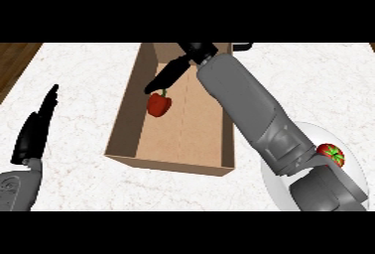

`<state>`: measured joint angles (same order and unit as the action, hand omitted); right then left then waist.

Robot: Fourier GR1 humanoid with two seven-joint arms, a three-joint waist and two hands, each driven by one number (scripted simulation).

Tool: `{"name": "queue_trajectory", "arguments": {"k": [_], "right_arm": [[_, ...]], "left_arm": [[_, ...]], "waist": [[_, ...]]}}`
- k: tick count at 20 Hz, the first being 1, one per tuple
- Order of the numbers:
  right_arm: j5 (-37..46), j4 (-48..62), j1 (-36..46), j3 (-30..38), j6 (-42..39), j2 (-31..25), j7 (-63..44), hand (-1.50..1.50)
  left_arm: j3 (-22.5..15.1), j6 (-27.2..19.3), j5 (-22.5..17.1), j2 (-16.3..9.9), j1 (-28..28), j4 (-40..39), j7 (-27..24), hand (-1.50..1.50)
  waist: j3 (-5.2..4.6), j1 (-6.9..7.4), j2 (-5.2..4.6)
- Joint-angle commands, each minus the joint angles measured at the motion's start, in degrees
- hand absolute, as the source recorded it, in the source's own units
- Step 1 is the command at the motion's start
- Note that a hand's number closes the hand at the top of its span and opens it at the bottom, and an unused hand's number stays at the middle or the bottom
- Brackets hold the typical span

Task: Pick the bell pepper from the plate and place it in the cardboard box

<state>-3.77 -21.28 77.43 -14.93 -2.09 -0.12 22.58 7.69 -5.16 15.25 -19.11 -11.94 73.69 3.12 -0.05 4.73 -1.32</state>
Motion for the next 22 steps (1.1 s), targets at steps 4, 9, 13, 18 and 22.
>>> {"name": "queue_trajectory", "arguments": {"k": [4,9,13,18,22], "right_arm": [[-3.8,6.9,1.8,6.6,-6.9,-4.8,5.1,-1.50],[-3.9,10.6,0.8,8.2,-13.0,-14.2,7.3,-1.50],[-3.5,12.5,0.6,8.7,-17.8,-20.3,8.5,-1.50],[-1.9,13.8,-0.8,8.0,-22.9,-27.0,13.2,-1.50],[0.4,14.6,-0.1,6.2,-26.0,-29.1,14.3,-1.50]], "left_arm": [[1.5,1.3,-0.9,-1.4,1.2,0.4,0.7,0.00],[2.3,2.4,-1.6,-2.8,1.7,2.6,0.7,0.00],[1.7,0.6,-0.9,-0.5,0.9,-1.0,-1.4,0.00],[1.2,1.5,-1.3,-0.4,1.0,0.7,-1.4,0.00],[0.0,0.1,0.3,0.7,-0.2,0.4,-1.3,0.00]], "waist": [[0.03,-1.26,0.02],[0.08,-0.73,-0.22],[0.04,-1.22,-0.55],[0.14,0.52,-1.25],[0.17,1.03,-1.64]]}}
